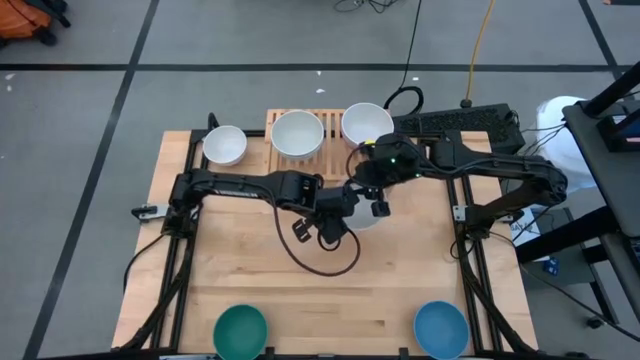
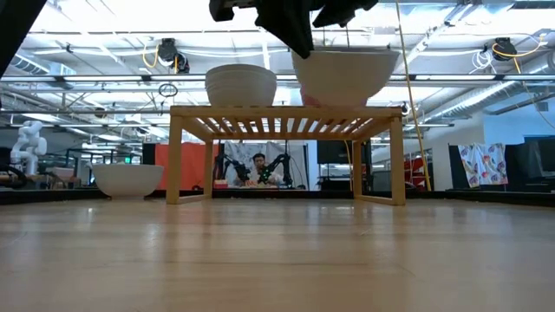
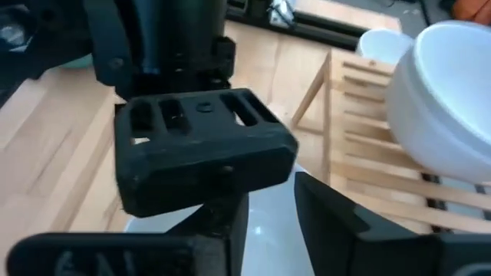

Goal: Place and stack bowls onto a shelf
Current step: Stack the white bowl on top of the gray bowl on the shelf

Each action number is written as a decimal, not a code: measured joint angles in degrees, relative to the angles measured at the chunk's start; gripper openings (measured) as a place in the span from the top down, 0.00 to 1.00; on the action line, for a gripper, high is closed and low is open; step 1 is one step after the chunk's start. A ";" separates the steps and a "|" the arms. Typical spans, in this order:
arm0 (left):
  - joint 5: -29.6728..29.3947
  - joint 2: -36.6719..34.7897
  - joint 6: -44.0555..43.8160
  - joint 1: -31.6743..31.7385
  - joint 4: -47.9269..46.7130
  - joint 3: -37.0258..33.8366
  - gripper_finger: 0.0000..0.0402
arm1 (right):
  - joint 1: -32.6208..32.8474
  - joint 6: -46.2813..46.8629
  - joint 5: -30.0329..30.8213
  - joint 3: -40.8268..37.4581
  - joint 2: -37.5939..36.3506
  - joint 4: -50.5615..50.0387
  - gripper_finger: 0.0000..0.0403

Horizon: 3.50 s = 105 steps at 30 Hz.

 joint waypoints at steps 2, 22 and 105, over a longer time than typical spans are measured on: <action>-0.65 -0.16 -0.36 -0.05 -0.27 0.04 0.99 | 0.00 -0.06 0.54 0.00 -0.65 0.64 0.72; -5.67 -8.45 -14.42 -0.88 -0.83 0.09 0.99 | -0.07 -3.80 14.60 -0.11 -14.07 2.71 0.67; 11.78 -18.53 -51.12 27.86 -2.56 -3.51 0.99 | -0.11 -9.14 19.30 -0.13 -24.17 0.65 0.67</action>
